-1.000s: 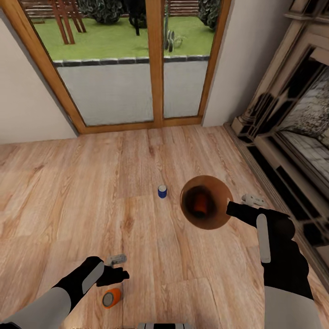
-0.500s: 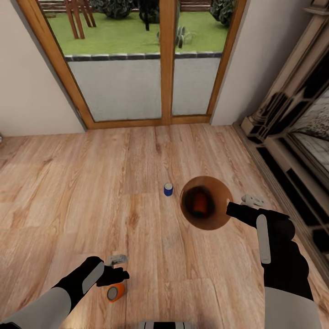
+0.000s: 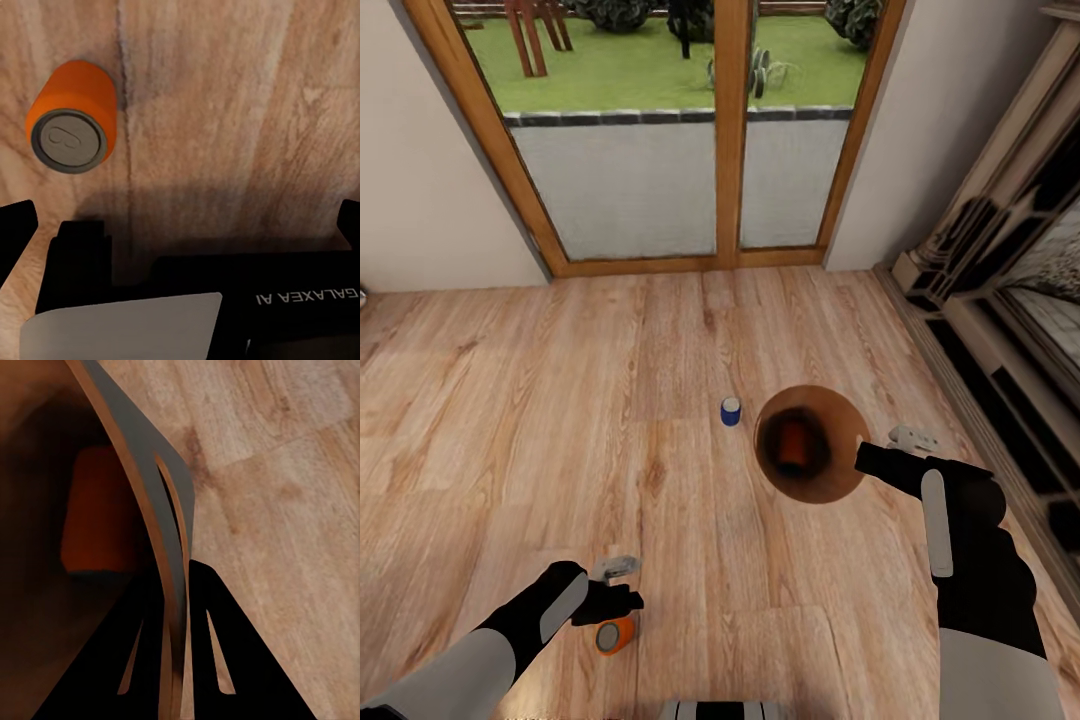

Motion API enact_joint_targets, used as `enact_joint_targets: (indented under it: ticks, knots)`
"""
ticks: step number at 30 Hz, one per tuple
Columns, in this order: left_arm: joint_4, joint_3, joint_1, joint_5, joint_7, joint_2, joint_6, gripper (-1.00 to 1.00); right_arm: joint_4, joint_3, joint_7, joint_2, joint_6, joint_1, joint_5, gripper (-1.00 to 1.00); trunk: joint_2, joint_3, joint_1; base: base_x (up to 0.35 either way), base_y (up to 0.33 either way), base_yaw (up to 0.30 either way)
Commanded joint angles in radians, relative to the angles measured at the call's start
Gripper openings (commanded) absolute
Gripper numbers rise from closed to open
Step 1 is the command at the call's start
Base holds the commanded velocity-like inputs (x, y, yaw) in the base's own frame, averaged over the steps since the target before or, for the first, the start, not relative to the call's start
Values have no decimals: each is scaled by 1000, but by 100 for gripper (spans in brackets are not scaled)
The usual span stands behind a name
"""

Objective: Put the three can of soda from the living room inside the tash can in the kitchen.

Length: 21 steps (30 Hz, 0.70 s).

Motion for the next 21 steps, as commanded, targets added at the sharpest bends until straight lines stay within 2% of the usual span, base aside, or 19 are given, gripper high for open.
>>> enact_joint_targets:
  ticks: [1,21]
  knots:
    - [0,0,0,0,0,0,0,100,0,0,5,0,1,0,-30,-100,0,-1,0,0,0,62]
    - [0,0,0,0,-2,0,-15,100,0,0,5,1,1,1,-31,-100,0,-21,0,0,0,90]
